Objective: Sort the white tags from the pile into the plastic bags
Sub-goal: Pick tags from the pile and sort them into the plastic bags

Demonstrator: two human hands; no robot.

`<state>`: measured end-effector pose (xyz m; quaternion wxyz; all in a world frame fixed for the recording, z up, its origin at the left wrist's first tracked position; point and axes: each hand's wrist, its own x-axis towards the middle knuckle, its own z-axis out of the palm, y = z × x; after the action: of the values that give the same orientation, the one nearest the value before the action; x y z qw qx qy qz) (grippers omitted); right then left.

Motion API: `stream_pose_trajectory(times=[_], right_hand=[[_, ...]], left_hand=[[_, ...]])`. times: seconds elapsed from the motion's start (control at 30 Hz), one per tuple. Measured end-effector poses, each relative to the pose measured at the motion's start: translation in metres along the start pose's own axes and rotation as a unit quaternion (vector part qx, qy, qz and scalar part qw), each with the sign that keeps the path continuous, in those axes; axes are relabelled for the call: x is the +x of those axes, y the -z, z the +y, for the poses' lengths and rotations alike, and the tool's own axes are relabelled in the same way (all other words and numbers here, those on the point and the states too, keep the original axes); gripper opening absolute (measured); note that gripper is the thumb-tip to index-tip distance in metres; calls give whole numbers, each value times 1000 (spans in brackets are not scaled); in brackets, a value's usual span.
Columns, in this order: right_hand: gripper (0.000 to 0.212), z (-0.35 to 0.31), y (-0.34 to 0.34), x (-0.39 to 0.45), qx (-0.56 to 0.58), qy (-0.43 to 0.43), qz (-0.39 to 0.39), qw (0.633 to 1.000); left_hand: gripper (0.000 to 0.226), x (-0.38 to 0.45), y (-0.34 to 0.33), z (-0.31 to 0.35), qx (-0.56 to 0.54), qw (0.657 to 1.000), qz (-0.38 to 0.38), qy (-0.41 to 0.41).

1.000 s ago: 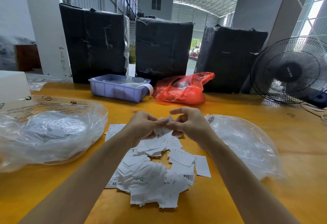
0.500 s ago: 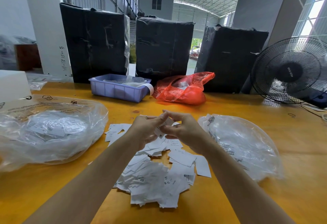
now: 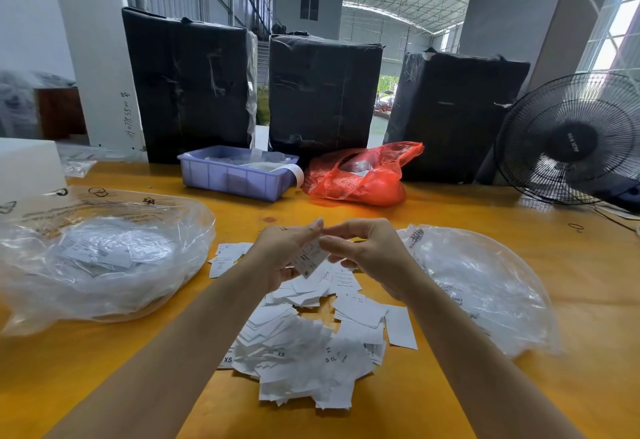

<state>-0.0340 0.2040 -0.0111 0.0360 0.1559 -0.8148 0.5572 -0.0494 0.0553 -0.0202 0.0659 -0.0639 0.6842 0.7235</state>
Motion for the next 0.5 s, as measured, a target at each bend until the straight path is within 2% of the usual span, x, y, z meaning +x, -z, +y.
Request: stream_pose_trajectory(times=[0.07,0.17,0.37,0.5], right_hand=[[12,1,1,0,35,-24,10,999],[8,3,3,2,101,-71,68,990],[16,5,2,5,294,-181,107,932],[20,9,-1,7,337,-188,107,916]], left_hand=[[35,0,0,1,10,1000,-18,5],[43,0,6,4,33,997,-67,9],[27,4,22,8,78,993,-85,21],[20,3,26,12,98,990,-99,25]])
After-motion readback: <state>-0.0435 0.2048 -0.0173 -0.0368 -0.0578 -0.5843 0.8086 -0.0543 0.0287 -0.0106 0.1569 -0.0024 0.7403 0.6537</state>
